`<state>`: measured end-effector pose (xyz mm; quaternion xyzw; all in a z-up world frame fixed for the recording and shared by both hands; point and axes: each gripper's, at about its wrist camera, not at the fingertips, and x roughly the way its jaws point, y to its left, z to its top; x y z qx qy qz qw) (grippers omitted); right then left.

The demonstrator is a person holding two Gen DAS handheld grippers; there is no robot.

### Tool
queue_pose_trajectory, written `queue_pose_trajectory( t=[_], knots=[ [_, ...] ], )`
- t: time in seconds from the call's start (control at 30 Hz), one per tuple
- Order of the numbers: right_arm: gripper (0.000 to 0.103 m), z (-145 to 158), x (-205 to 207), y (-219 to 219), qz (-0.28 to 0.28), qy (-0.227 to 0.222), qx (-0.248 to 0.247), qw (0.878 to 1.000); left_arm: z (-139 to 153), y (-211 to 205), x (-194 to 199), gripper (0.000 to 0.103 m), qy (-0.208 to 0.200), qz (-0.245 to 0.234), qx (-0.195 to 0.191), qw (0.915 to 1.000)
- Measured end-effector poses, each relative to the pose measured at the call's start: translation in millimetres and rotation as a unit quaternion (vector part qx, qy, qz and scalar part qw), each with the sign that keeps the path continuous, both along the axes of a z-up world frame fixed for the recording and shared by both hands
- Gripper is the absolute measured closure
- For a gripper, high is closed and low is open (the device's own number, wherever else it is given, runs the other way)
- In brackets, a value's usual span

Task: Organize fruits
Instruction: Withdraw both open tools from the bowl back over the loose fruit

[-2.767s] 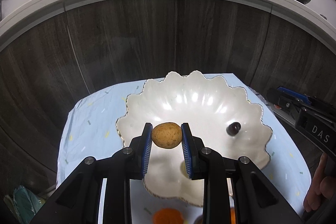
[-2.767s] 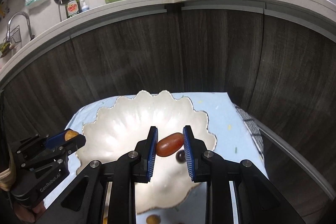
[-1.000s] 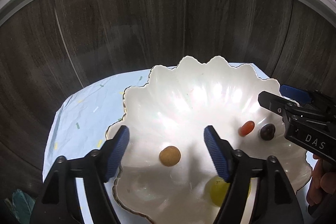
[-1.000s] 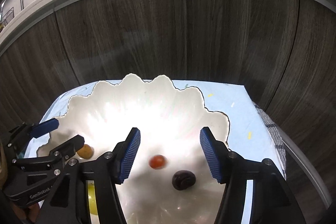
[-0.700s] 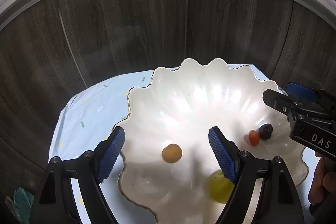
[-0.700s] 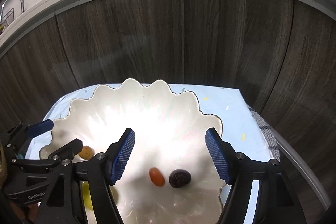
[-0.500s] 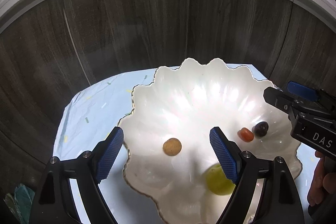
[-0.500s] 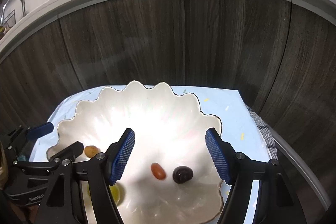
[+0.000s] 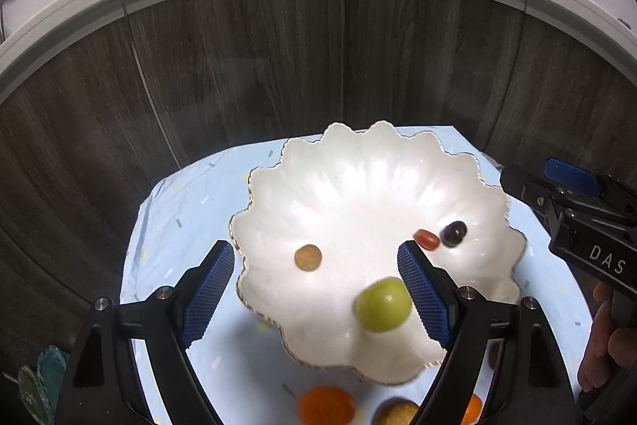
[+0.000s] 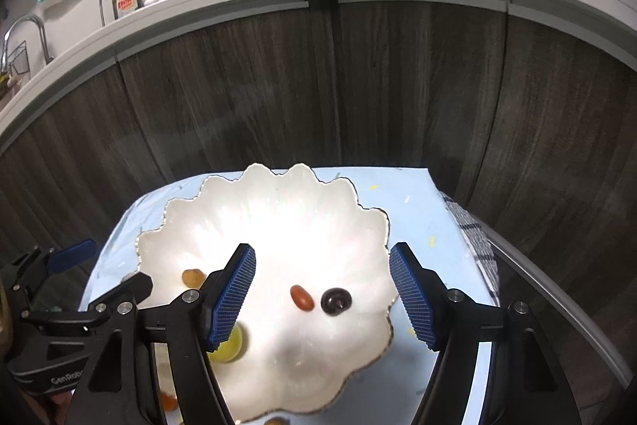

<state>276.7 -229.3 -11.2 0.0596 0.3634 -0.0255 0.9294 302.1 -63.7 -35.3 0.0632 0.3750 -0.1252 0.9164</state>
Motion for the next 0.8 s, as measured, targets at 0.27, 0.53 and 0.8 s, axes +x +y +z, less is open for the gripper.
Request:
queue_pose_trajectory(
  t=[0.27, 0.53, 0.8],
  knots=[
    [0.032, 20, -25, 1, 0.003, -0.007, -0.004, 1.000, 16, 3, -28, 0.019, -0.001, -0.002, -0.001, 1.0000],
    [0.032, 27, -47, 3, 0.009, -0.001, -0.002, 1.000, 24, 5, -53, 0.019, 0.001, -0.005, -0.001, 1.0000],
    [0.032, 20, -71, 7, 0.018, 0.014, -0.003, 1.000, 17, 3, -82, 0.019, 0.010, -0.019, -0.002, 0.9998]
  ],
)
